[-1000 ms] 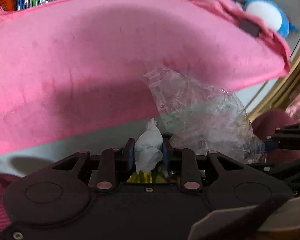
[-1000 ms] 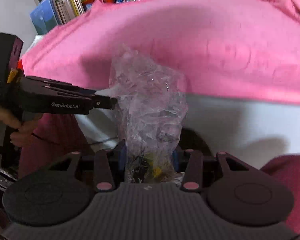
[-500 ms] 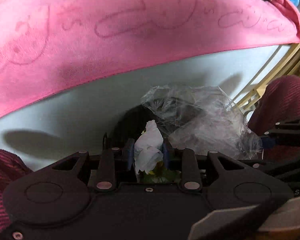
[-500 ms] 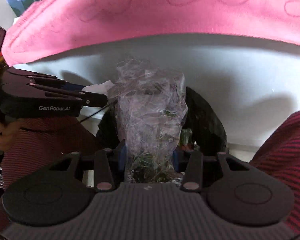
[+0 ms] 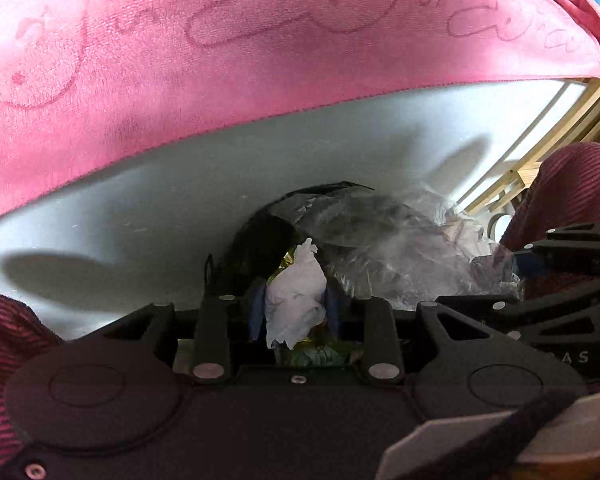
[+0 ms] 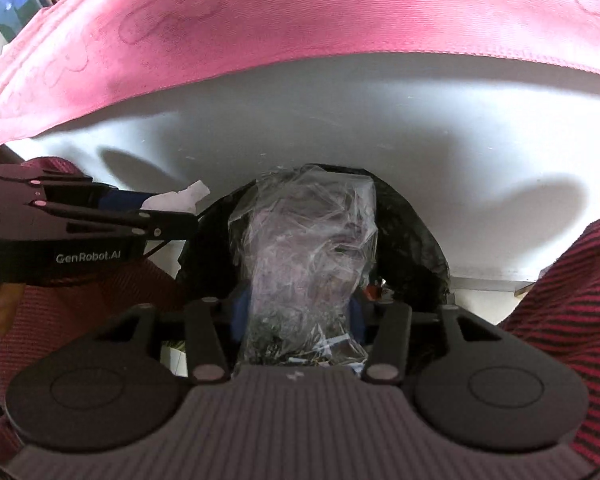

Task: Collect trash
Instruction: 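Open both grippers to drop the tissue and bottle into the bin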

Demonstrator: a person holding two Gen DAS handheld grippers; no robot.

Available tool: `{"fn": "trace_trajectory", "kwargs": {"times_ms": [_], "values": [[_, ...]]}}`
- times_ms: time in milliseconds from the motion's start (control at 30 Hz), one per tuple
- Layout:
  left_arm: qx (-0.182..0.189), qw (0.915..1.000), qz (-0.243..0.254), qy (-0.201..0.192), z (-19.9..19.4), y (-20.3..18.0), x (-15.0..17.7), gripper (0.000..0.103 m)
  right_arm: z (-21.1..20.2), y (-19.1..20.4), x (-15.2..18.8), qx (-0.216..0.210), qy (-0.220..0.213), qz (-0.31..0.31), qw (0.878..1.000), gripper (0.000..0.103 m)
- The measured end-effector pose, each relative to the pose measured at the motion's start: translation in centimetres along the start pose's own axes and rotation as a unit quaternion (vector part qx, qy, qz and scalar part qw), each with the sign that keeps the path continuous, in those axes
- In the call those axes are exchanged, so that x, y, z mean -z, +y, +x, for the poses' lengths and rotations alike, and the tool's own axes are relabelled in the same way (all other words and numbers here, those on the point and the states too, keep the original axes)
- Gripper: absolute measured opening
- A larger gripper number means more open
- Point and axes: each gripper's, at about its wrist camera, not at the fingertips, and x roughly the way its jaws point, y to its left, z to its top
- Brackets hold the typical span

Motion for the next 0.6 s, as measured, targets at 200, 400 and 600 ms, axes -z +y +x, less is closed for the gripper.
{"fn": "trace_trajectory", "kwargs": {"times_ms": [200, 400, 600], "values": [[0.000, 1.0000, 0.001, 0.001, 0.02, 0.26, 0.15, 0.031, -0.07, 0.06, 0.16, 0.002, -0.002, -0.001, 1.000, 0.057], [-0.003, 1.0000, 0.002, 0.001, 0.00, 0.28, 0.50, 0.038, -0.10, 0.07, 0.23, 0.001, -0.008, 0.000, 1.000, 0.067], [-0.004, 1.0000, 0.002, 0.001, 0.05, 0.20, 0.41, 0.045, -0.26, -0.03, 0.12, 0.001, -0.012, 0.004, 1.000, 0.071]]}}
